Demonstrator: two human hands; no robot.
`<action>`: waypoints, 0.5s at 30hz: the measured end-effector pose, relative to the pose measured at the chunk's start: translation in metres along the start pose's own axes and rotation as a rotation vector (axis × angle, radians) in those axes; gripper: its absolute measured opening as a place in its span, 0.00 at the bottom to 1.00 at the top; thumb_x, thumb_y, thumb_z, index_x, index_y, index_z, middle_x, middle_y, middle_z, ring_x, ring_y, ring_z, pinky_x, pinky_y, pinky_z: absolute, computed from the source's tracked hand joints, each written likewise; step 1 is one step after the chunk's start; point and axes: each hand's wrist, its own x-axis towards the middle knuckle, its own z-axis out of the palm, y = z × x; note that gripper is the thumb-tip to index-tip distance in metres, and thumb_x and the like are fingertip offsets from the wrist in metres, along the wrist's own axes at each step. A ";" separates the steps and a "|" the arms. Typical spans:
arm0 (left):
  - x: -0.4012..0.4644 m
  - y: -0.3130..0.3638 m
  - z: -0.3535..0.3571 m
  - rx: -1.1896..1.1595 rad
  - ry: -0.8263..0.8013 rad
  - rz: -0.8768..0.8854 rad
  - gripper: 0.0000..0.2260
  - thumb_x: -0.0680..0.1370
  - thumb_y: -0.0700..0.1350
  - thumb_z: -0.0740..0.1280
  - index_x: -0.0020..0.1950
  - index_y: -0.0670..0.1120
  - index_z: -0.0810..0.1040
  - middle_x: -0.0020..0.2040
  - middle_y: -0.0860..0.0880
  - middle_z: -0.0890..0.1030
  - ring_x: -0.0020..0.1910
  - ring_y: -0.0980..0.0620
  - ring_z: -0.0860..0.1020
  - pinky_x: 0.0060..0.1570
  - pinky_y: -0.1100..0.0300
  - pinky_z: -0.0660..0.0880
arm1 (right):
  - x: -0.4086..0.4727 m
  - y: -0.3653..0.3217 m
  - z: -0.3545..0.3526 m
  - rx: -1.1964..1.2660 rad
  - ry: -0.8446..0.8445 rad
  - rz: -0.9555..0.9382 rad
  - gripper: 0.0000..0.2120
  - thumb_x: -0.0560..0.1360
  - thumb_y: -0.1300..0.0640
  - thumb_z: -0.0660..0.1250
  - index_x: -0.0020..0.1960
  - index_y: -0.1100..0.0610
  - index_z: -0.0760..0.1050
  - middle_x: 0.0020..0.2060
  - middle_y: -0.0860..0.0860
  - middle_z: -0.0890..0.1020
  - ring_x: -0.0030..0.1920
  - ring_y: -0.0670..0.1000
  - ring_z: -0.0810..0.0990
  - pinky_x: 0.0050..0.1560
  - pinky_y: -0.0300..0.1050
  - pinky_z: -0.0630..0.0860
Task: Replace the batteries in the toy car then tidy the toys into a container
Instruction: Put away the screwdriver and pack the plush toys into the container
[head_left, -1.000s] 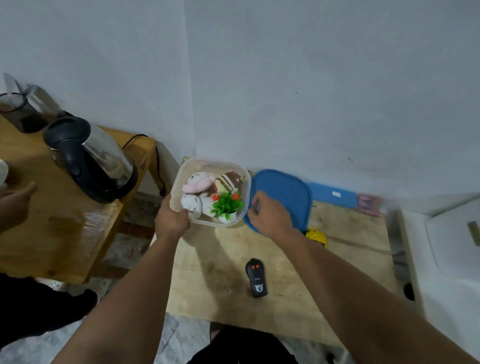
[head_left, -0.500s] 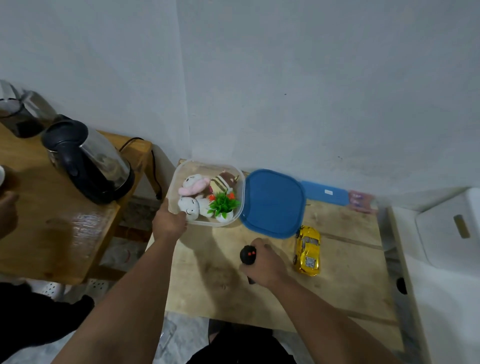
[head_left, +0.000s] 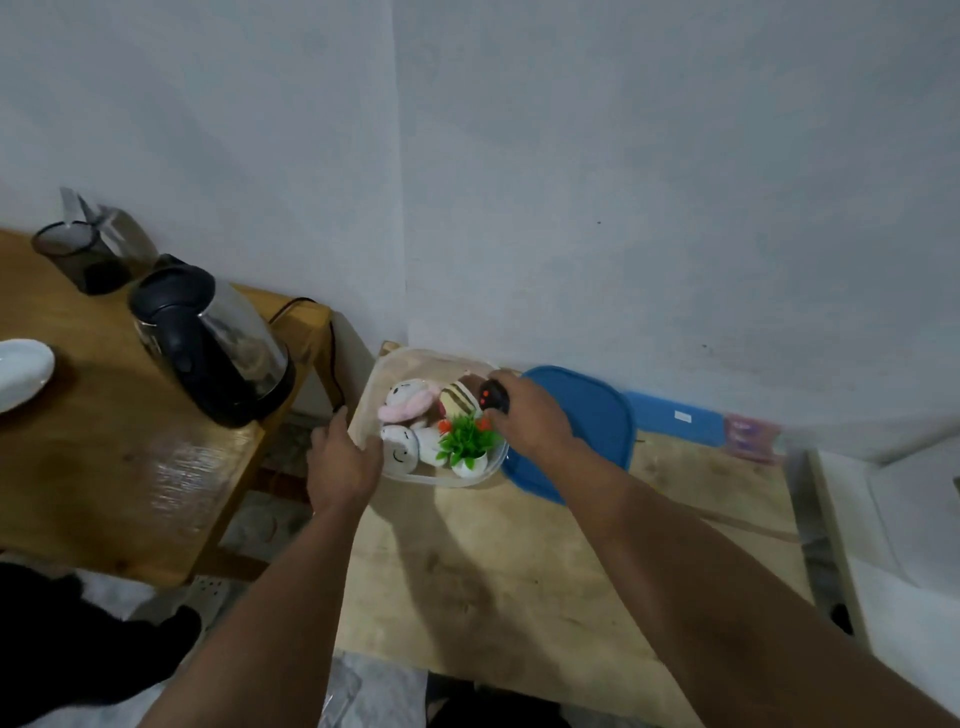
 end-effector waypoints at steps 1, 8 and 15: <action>0.004 0.006 -0.004 0.046 0.026 0.028 0.27 0.80 0.52 0.68 0.77 0.44 0.70 0.70 0.38 0.73 0.67 0.34 0.73 0.60 0.40 0.75 | 0.009 0.000 -0.002 -0.062 -0.012 -0.017 0.24 0.77 0.51 0.69 0.72 0.46 0.68 0.59 0.55 0.77 0.57 0.59 0.78 0.54 0.55 0.78; 0.054 0.046 -0.007 0.317 -0.042 0.374 0.25 0.80 0.49 0.67 0.77 0.47 0.72 0.75 0.43 0.73 0.71 0.37 0.70 0.64 0.43 0.73 | 0.051 -0.002 -0.013 -0.374 0.006 -0.073 0.24 0.78 0.55 0.66 0.73 0.49 0.66 0.58 0.56 0.73 0.52 0.60 0.78 0.40 0.49 0.70; 0.076 0.061 0.014 0.766 -0.131 0.558 0.11 0.81 0.51 0.63 0.57 0.51 0.83 0.54 0.48 0.80 0.55 0.43 0.77 0.52 0.49 0.72 | 0.071 -0.001 -0.005 -0.341 0.078 -0.026 0.15 0.75 0.49 0.72 0.56 0.55 0.73 0.48 0.54 0.83 0.47 0.56 0.81 0.41 0.49 0.76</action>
